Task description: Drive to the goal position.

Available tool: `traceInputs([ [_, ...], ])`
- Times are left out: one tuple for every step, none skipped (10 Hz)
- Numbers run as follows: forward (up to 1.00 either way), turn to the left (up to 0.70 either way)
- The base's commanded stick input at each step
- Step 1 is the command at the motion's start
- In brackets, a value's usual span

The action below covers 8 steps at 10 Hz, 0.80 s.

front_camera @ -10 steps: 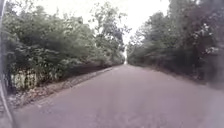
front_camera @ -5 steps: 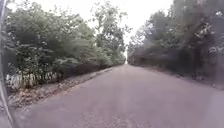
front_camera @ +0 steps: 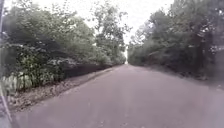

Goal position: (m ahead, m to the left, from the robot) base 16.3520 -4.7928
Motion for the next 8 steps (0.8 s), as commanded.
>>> traceInputs([
  [0.70,0.00],
  [0.70,0.00],
  [0.70,0.00],
  [0.70,0.00],
  [0.70,0.00],
  [0.70,0.00],
  [0.70,-0.05],
  [0.70,-0.28],
])
